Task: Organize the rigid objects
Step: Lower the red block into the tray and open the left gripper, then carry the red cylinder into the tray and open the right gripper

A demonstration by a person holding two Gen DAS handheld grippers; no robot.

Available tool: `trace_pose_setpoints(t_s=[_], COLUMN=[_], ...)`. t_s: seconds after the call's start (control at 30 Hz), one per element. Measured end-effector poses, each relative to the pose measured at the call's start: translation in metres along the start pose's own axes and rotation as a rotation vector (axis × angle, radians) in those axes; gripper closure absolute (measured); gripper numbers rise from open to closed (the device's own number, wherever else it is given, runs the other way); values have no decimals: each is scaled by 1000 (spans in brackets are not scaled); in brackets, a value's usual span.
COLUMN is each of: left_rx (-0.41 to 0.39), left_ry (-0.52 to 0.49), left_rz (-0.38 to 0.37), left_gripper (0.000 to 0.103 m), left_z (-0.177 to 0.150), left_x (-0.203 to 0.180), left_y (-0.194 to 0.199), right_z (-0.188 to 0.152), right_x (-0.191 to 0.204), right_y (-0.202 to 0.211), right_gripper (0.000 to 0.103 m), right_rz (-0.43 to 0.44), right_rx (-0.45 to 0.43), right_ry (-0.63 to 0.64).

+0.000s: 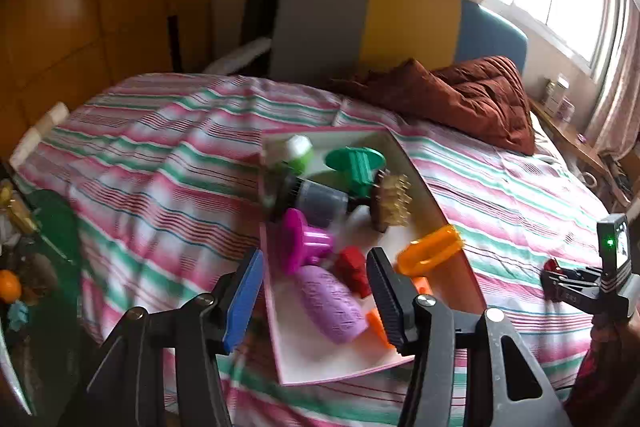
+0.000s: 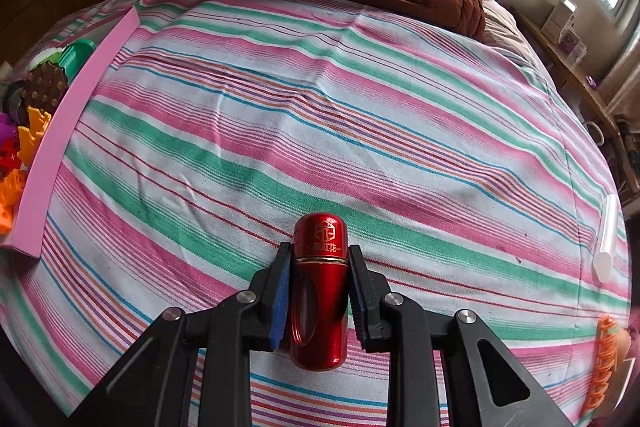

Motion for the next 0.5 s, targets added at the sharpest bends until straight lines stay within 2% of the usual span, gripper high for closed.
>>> trace_pose_setpoints(t_s=[0.1, 0.37, 0.5], left_rx=[-10, -19, -27], left_ry=[16, 24, 39], left_rz=[38, 82, 89], left_gripper=[49, 48, 42], left_z=[-1, -7, -9], left_x=[8, 15, 20], left_y=[7, 18, 22], right_z=[-1, -4, -8], right_x=[0, 9, 23], right_y=[2, 10, 18], right_gripper=[77, 77, 77], right_rz=[24, 73, 93], right_rx=[12, 48, 44], right_ry=[-19, -44, -36])
Point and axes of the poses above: each gripper's, at about its wrist camera, not at the fingertips, and y roughly against the way its jaws point, x to its left, z to its top, the point moved 2 cm from there along -y, roughly the way its jaws point, and after that the axes turned 10 degrees about -z, right-handed, at the moved point
